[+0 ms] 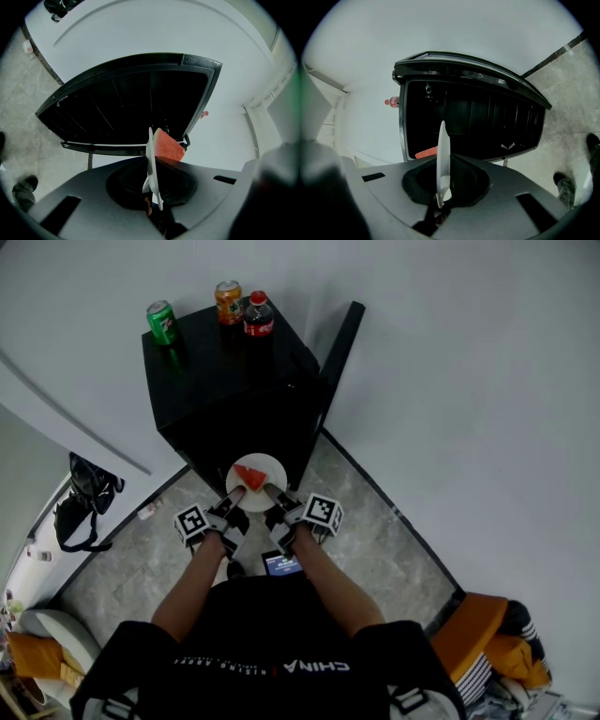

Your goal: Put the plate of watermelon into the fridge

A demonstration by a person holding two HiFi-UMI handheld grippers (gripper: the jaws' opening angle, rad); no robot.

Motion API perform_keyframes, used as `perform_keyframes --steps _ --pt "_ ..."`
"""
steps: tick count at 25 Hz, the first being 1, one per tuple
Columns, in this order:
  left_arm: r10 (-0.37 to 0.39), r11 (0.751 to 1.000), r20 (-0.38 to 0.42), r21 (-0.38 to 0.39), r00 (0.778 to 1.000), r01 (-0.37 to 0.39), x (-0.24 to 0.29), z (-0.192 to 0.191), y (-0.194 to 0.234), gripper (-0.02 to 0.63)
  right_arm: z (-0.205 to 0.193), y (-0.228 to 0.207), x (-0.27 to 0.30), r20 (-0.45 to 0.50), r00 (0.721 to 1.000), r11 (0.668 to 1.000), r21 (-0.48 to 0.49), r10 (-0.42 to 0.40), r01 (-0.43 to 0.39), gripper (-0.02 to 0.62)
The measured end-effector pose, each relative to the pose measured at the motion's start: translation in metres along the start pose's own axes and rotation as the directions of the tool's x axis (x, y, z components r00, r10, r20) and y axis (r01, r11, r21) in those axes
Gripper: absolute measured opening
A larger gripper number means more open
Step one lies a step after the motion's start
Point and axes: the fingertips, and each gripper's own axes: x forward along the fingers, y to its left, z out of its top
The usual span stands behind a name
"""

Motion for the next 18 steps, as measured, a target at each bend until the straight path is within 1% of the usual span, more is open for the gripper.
perform_keyframes --steps 4,8,13,16,18 --pt "0.037 0.999 0.010 0.024 0.999 -0.037 0.006 0.005 0.008 0.031 0.007 -0.004 0.006 -0.014 1.000 1.000 -0.002 -0.014 0.014 0.028" --pt "0.054 0.998 0.036 0.009 0.998 -0.054 0.016 0.016 0.019 0.031 0.018 -0.019 0.022 -0.018 1.000 0.999 0.033 -0.019 0.020 0.028" --pt "0.054 0.998 0.084 -0.027 0.995 -0.052 0.031 0.035 0.036 0.031 0.037 -0.028 0.051 -0.021 1.000 1.000 0.003 0.005 -0.005 0.028" --pt "0.049 0.999 0.116 -0.014 0.992 -0.048 0.043 0.046 0.046 0.031 0.049 -0.038 0.065 -0.021 1.000 1.000 0.009 0.009 -0.008 0.028" --pt "0.056 0.998 0.137 0.010 0.989 -0.058 0.049 0.049 0.052 0.035 0.057 -0.048 0.071 -0.016 1.000 1.000 0.013 0.007 -0.007 0.028"
